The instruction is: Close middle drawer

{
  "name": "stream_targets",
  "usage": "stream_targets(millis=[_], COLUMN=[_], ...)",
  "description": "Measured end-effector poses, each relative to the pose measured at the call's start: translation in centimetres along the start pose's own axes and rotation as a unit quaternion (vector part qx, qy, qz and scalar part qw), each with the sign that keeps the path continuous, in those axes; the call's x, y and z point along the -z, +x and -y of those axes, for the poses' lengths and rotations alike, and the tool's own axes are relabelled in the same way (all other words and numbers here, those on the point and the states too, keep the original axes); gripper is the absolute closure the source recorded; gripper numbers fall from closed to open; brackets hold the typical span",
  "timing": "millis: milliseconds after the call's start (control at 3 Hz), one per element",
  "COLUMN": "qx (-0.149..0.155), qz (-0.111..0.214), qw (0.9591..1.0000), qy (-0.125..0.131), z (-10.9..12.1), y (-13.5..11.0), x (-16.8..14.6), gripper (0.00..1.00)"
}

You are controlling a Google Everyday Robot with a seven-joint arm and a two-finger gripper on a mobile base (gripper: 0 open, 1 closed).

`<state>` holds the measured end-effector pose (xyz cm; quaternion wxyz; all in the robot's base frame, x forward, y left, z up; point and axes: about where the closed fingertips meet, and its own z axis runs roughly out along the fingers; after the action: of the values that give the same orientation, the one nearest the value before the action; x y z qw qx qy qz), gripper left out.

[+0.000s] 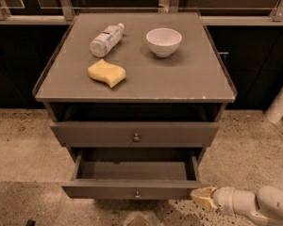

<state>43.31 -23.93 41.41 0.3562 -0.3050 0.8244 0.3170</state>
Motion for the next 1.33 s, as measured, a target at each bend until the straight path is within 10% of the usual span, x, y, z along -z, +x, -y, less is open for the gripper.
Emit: stream_targets(millis=[1333], qx=[0.010], qz=[0.010], qw=[0.9998], qy=[0.014], z=[6.9], y=[-2.6], x=[-4.4], gripper=[1.00])
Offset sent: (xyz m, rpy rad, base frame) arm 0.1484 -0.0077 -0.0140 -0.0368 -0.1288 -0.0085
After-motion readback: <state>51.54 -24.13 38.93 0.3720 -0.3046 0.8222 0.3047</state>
